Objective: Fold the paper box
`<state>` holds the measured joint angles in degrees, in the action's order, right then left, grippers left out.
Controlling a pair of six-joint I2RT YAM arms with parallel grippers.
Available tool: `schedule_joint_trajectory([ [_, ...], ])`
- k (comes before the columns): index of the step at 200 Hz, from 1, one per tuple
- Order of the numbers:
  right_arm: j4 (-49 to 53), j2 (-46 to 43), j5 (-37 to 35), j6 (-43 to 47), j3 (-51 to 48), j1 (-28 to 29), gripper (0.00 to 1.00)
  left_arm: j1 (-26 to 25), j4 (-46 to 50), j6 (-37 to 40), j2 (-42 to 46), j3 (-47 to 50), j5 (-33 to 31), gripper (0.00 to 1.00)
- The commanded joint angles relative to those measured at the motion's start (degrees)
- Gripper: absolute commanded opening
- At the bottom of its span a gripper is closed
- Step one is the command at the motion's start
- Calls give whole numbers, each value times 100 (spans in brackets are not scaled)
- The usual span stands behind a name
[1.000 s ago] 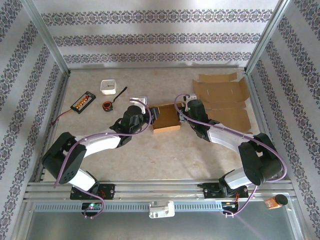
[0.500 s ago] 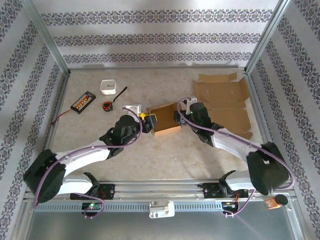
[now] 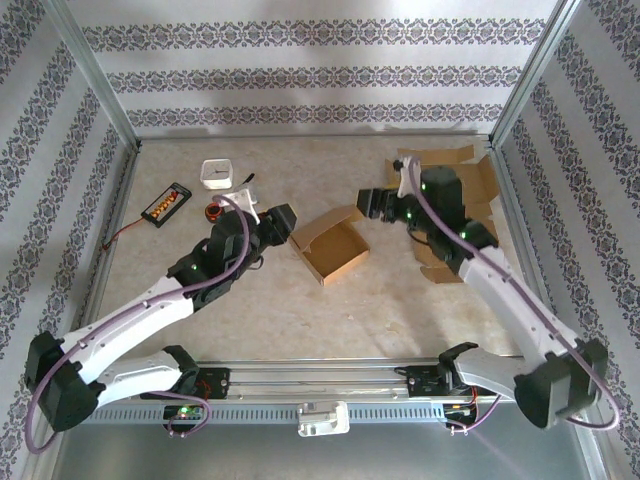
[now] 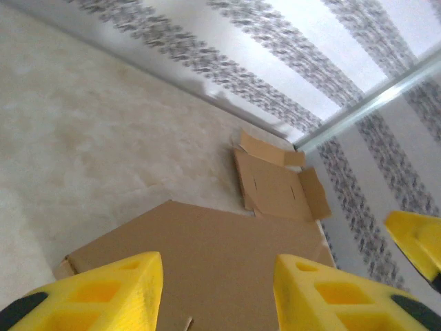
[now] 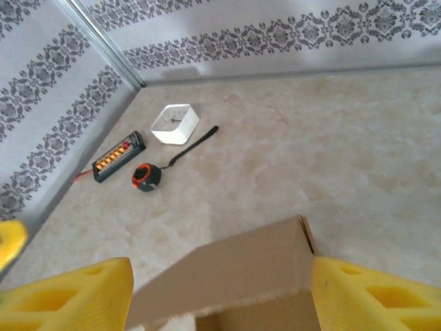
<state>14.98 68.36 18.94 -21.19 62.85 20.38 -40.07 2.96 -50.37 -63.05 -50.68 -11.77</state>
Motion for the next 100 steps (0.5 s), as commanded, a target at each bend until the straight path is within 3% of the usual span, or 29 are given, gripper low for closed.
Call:
schedule_joint_trajectory([
  [1,1586,821,755,76,1266,-168,69,276,1246,-1784,-261,-98,245,42],
  [21,2643,1705,883,451,2417,-210,68,345,931,-3762,-318,370,453,41],
  [39,3134,2303,753,642,2970,-272,68,415,-303,-4606,-472,984,759,41],
  [63,3484,2955,1055,726,3349,-312,66,542,-641,-4700,-916,988,1167,44],
  [100,3250,3228,1371,643,2820,-295,46,571,-1476,-4946,-1394,1285,1239,52],
])
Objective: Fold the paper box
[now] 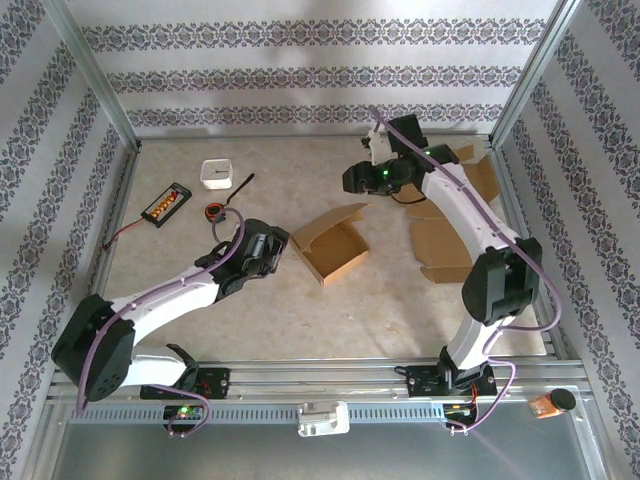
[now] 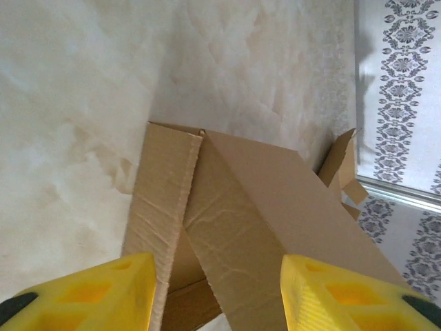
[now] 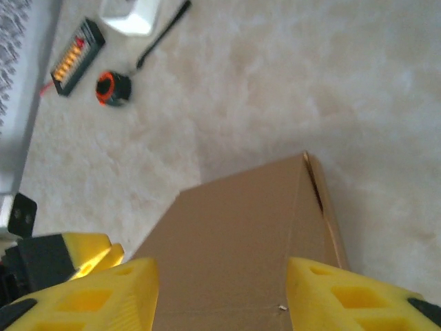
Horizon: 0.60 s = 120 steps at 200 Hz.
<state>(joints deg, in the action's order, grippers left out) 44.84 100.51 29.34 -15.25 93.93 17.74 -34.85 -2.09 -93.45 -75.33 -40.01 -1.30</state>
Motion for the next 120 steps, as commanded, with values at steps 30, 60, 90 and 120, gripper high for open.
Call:
schedule_joint_trajectory([
  [30,71,-93,171,35,-832,-39,42,54,-1453,-546,-484,260,343,51],
  [60,-268,-228,90,-123,-1342,1,37,57,-2010,-520,-864,271,573,46],
  [90,-737,-314,-73,-336,-1846,54,36,55,-2296,-552,-1137,314,639,32],
  [120,-834,-327,-518,-321,-2087,126,35,60,-2170,-384,-1219,311,487,26],
])
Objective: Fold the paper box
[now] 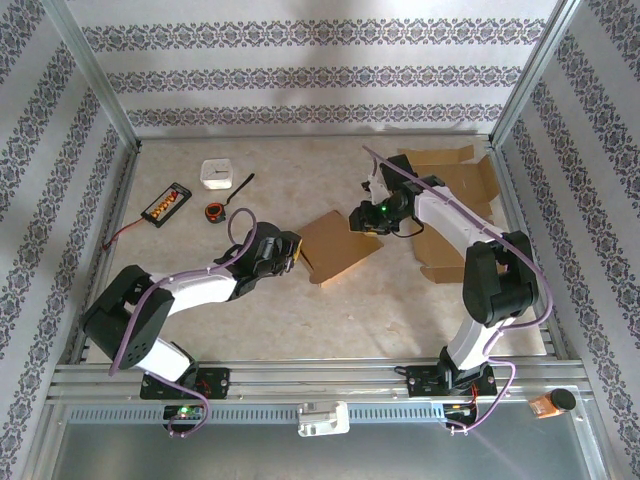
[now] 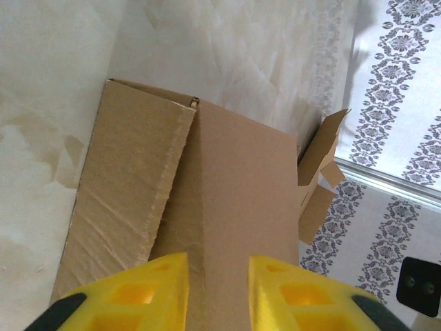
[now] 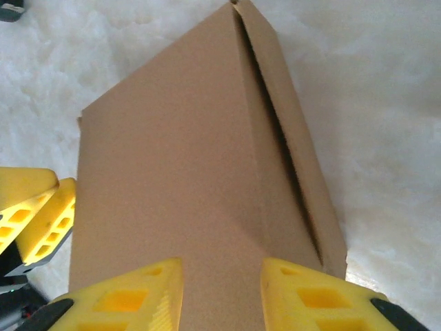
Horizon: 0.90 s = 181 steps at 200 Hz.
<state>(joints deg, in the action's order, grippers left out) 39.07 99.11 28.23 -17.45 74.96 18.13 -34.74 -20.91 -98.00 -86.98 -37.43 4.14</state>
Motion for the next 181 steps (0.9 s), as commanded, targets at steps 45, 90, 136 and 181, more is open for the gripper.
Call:
schedule_joint_trajectory([
  [45,-497,-651,-375,-328,-122,-6,50,403,356,1038,-88,-304,-248,26],
  [90,-265,-37,-197,-46,396,-203,62,486,1736,1593,448,-690,-344,44],
  [136,-90,500,-107,181,350,-42,63,326,2609,1429,568,-710,5,52],
  [181,-312,653,-235,186,-170,62,54,-11,1748,1591,-306,-923,595,59],
])
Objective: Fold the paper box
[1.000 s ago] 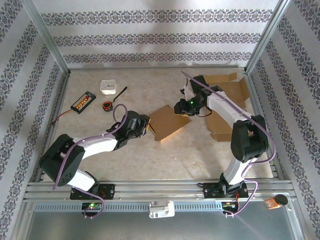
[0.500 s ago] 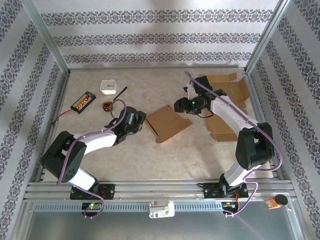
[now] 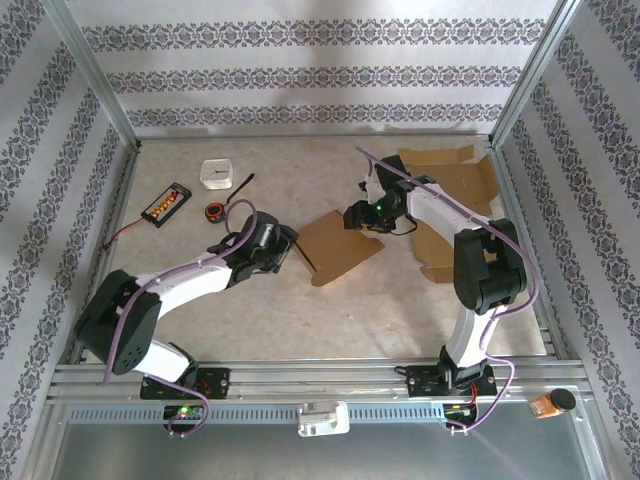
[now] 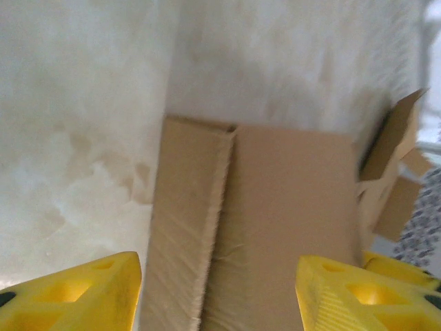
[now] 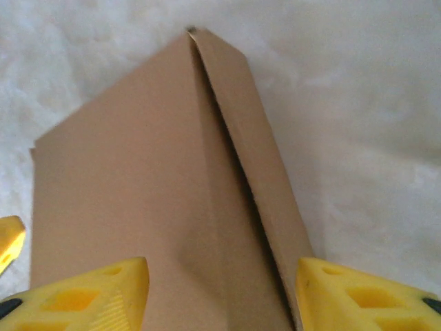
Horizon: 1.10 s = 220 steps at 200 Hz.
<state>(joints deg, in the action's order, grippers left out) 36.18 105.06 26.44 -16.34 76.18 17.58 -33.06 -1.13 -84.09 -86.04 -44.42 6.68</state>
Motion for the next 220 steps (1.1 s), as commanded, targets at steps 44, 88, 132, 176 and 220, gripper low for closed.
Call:
schedule_joint_trajectory([
  [44,-518,-234,-1108,-251,-977,632,43,-173,-471,368,-668,-151,0,34],
  [88,-1245,-994,-1189,-996,-1573,802,53,337,-363,1176,-903,-304,284,28],
  [132,-1397,-1158,-792,-1010,-1457,514,58,394,-157,1764,-471,-404,197,45],
  [176,-1592,-718,-261,-1100,-1468,517,43,405,-125,1997,7,-251,73,52],
  [220,-1635,-590,-681,-927,-1579,515,25,471,66,2166,214,-205,-16,54],
])
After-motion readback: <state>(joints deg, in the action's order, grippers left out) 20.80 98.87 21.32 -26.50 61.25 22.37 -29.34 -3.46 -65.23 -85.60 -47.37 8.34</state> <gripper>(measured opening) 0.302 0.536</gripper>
